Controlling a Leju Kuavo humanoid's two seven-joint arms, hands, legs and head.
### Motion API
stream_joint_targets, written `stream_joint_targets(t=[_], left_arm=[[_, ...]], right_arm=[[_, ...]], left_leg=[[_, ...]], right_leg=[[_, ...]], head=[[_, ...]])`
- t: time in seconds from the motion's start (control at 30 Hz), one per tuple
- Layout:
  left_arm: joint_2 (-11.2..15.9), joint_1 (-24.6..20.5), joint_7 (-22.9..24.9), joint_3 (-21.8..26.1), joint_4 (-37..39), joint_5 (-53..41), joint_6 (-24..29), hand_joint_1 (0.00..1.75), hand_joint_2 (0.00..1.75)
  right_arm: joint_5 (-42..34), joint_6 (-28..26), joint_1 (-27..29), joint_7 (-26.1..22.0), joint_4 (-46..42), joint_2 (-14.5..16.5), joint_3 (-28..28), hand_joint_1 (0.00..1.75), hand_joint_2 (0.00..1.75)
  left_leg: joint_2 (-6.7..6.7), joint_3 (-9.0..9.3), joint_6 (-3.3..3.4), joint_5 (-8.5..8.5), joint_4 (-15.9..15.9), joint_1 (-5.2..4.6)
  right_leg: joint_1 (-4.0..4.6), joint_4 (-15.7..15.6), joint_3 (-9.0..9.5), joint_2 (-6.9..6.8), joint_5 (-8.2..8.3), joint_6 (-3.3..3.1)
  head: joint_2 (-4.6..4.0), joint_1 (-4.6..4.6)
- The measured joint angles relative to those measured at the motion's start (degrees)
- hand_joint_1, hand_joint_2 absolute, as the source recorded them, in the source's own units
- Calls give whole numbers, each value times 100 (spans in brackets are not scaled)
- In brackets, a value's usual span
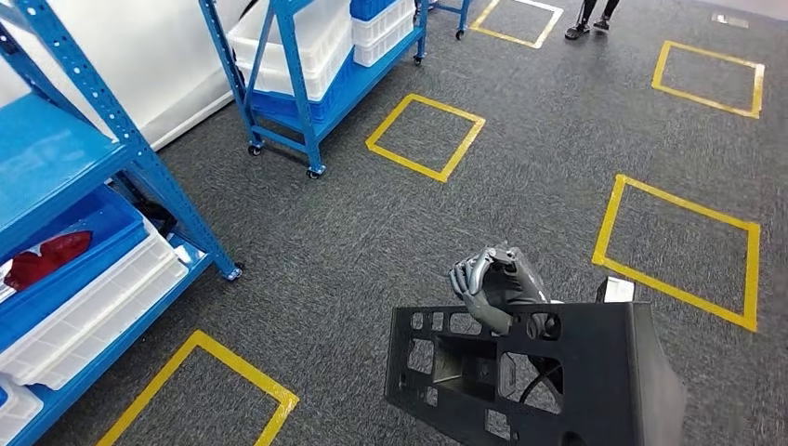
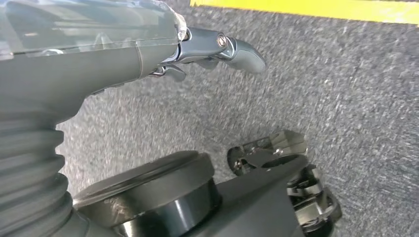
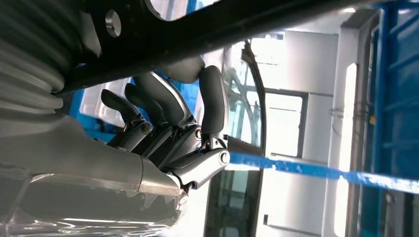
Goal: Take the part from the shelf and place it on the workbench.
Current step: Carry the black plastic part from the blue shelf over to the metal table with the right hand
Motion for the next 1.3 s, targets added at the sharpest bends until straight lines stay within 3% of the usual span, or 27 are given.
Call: stream_joint_targets(t=[0.07, 0.13, 0.17, 0.23, 0.27, 0.3, 0.33, 0.37, 0.43, 0.5, 0.57, 0.6, 0.67, 0.73, 0.77, 0.8, 0.83, 0.87, 0.9, 0.93, 1.0, 1.03, 1.1, 1.17, 1.23, 1.3], left_arm=[[0, -5, 0, 1, 0, 1, -2, 0, 175], [-2, -13, -1, 0, 0, 2, -8, 0, 175], [-3, -13, -1, -1, 0, 3, -11, 0, 175], [-5, -4, -7, 1, 0, 18, -16, 0, 175], [-6, -5, -11, 2, 0, 26, -17, 0, 175], [-6, -10, -16, 3, 0, 34, -17, 0, 175], [-6, -16, -19, 4, 0, 37, -16, 0, 175], [-5, -18, -17, 4, 0, 37, -14, 0, 175], [-3, -3, -15, 7, 0, 38, -5, 0, 175], [-5, 6, -16, 12, 0, 39, 1, 0, 175], [-10, 4, -16, 15, 0, 42, 3, 0, 175], [-14, 1, -16, 16, 0, 44, 4, 0, 175], [-24, -8, -16, 20, 0, 50, 7, 0, 175], [-28, -2, -10, 24, 0, 64, 9, 0, 175], [-27, 6, -2, 28, 0, 76, 9, 0, 175], [-27, 12, 7, 33, 0, 87, 9, 0, 175], [-27, 13, 15, 39, 0, 97, 9, 0, 175], [-28, 9, 19, 45, 0, 102, 9, 0, 175], [-29, 3, 20, 51, 0, 106, 9, 0, 175], [-31, -1, 20, 57, 0, 110, 9, 0, 175], [-32, -6, 21, 69, 0, 119, 10, 0, 175], [-32, -5, 21, 73, 0, 122, 10, 0, 175], [-32, -6, 21, 78, 0, 124, 14, 0, 175], [-33, -12, 20, 80, 0, 124, 19, 0, 175], [-37, -10, 19, 82, 0, 125, 21, 0, 175], [-39, -4, 14, 85, 0, 138, 24, 0, 175]], right_arm=[[-1, 1, 2, -1, 0, -1, -7, 175, 175], [-1, 7, -5, -2, 1, -3, -15, 175, 175], [0, 10, -15, -3, 1, -9, -16, 175, 175], [2, 19, -31, -3, 7, -22, -15, 175, 175], [3, 21, -32, -3, 13, -27, -15, 175, 175], [4, 23, -32, -2, 20, -27, -14, 175, 175], [4, 24, -35, -1, 27, -27, -15, 175, 175], [5, 25, -40, 0, 31, -27, -15, 175, 175], [5, 28, -70, -1, 40, -27, -15, 175, 175], [7, 32, -114, -1, 60, -27, -14, 175, 175], [8, 43, -137, -1, 81, -27, -15, 175, 175], [8, 49, -136, -2, 89, -20, -15, 175, 175], [5, 65, -161, -9, 108, 2, -16, 175, 175], [4, 90, -193, -15, 132, 32, -15, 175, 175], [4, 103, -200, -16, 149, 43, -14, 175, 175], [4, 111, -200, -16, 169, 51, -14, 175, 175], [4, 116, -199, -16, 188, 53, -14, 175, 175], [4, 119, -202, -16, 205, 54, -14, 175, 175], [4, 120, -211, -16, 219, 54, -14, 175, 175], [4, 121, -226, -17, 229, 54, -14, 175, 175], [3, 123, -269, -20, 246, 54, -11, 175, 175], [2, 125, -287, -21, 256, 54, -10, 175, 175], [1, 128, -304, -24, 281, 54, -10, 175, 175], [-4, 135, -327, -30, 303, 53, -8, 175, 175], [-11, 152, -367, -36, 324, 49, -4, 175, 175], [-12, 172, -387, -36, 361, 45, 2, 175, 175]], left_leg=[[98, 29, -59, -29, -7, -8], [-44, 7, -121, -156, 117, 21], [-191, -86, -143, -306, 346, 37], [-436, -442, -161, -692, 1125, 51], [-471, -626, -164, -820, 1498, 51], [-480, -738, -163, -839, 1701, 51], [-485, -746, -155, -733, 1673, 52], [-513, -648, -142, -526, 1413, 57], [-743, -341, -106, -95, 620, 76], [-951, -168, -71, 46, 160, 87], [-902, -143, -18, 40, 92, 81], [-836, -134, 25, 66, 63, 84], [-690, -113, 111, 118, -8, 93], [-541, -111, 153, 130, -31, 70], [-463, -116, 160, 126, -30, 54], [-385, -118, 164, 121, -29, 41], [-311, -117, 164, 115, -28, 32], [-246, -112, 159, 107, -26, 26], [-187, -101, 149, 95, -22, 21], [-133, -90, 132, 79, -17, 8], [-41, -71, 83, 47, -5, -21], [5, -63, 55, 37, -5, -31], [100, -40, -5, 13, -13, -30], [-58, -86, -62, -127, 149, -7], [-361, -363, -98, -465, 774, 19], [-469, -739, -112, -740, 1525, 25]], right_leg=[[18, -9, -12, 122, 3, -74], [1, -47, -1, 244, 25, -142], [-13, -64, 7, 304, 35, -175], [-11, -68, 5, 430, 41, -214], [-6, -64, 3, 501, 41, -220], [-1, -58, 3, 575, 40, -222], [1, -51, 5, 652, 40, -220], [0, -43, 11, 731, 38, -216], [-2, -19, 6, 888, 35, -187], [-10, 0, -42, 1024, 56, -121], [-24, -23, -87, 1153, 104, -31], [-30, -27, -99, 1151, 109, 4], [-18, 205, -220, 911, -48, 52], [-18, 900, -546, 576, -417, 79], [-28, 1290, -726, 503, -574, 96], [-38, 1547, -841, 469, -647, 107], [-45, 1589, -844, 448, -613, 111], [-49, 1376, -715, 422, -479, 108], [-46, 963, -476, 350, -288, 94], [-19, 530, -231, 207, -156, 65], [40, -12, 58, 16, -36, -13], [69, -59, 70, -5, -59, -51], [65, -78, 60, 130, -38, -113], [37, -127, 80, 253, -9, -179], [24, -151, 93, 372, 9, -227], [33, -147, 92, 511, 11, -248]], head=[[0, 0], [0, -1], [0, -1], [0, -1], [0, 0], [0, 0], [0, 0], [0, 0], [0, 0], [0, 0], [0, 0], [0, 0], [0, 1], [0, 1], [0, 0], [0, 0], [0, 0], [0, 0], [0, 0], [0, 0], [0, 0], [0, 0], [0, 0], [0, -1], [0, -1], [0, 0]])
